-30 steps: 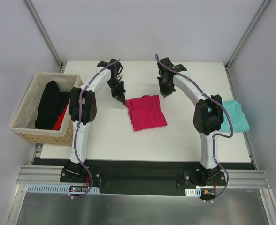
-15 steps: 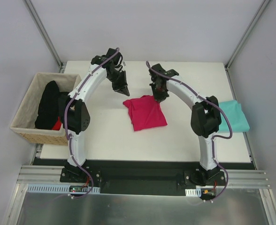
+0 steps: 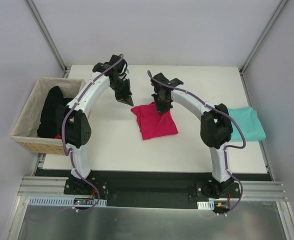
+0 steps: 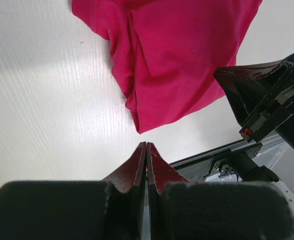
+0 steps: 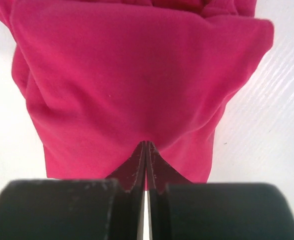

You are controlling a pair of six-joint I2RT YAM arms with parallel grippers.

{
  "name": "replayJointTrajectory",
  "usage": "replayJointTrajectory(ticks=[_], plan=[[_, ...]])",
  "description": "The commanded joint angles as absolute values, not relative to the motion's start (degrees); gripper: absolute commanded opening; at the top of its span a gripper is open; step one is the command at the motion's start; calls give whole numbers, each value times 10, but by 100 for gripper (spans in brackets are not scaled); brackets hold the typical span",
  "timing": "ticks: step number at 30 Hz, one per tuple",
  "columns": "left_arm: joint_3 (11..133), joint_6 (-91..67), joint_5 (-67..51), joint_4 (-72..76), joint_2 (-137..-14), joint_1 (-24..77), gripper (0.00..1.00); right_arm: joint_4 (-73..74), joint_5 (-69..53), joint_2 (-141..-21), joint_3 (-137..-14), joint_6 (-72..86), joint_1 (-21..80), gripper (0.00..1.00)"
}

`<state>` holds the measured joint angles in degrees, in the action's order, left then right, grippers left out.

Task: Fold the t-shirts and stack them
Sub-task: Fold the long partially folded tshirt into a neat square

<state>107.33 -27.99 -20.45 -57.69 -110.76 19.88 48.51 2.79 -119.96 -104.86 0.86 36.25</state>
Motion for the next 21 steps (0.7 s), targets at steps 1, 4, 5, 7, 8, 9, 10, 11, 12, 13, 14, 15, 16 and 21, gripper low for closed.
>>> replayJointTrajectory(ticks=[1,4,5,7,8,9,10,11,12,13,14,15,16,21], plan=[[1061,-287,-197,-582,-1063,200,0,472,7,-1192,-1036,28,365,1],[1049,-289,-195,-582,-1058,200,0,466,5,-1207,-1036,30,366,1],[1048,-289,-195,-582,-1056,200,0,466,6,-1209,-1037,30,366,1],[1042,-289,-194,-582,-1052,200,0,466,4,-1220,-1044,27,366,1],[1040,-289,-192,-582,-1049,200,0,466,5,-1223,-1047,27,366,1],[1038,-288,-189,-582,-1047,200,0,466,5,-1227,-1050,26,366,1],[1035,-288,-190,-582,-1045,200,0,466,5,-1232,-1056,24,366,1],[1034,-288,-189,-582,-1043,200,0,465,5,-1236,-1060,23,366,1],[1032,-287,-187,-581,-1042,200,0,467,5,-1239,-1063,22,365,1],[1029,-288,-187,-581,-1040,200,0,469,4,-1244,-1070,20,365,1],[1027,-288,-187,-582,-1038,200,0,468,5,-1247,-1072,19,366,1],[1027,-289,-186,-582,-1035,200,0,469,6,-1250,-1073,19,365,1],[1022,-289,-185,-582,-1033,200,0,469,5,-1252,-1073,19,365,1],[1013,-287,-181,-582,-1024,200,0,468,5,-1269,-1071,18,365,1]])
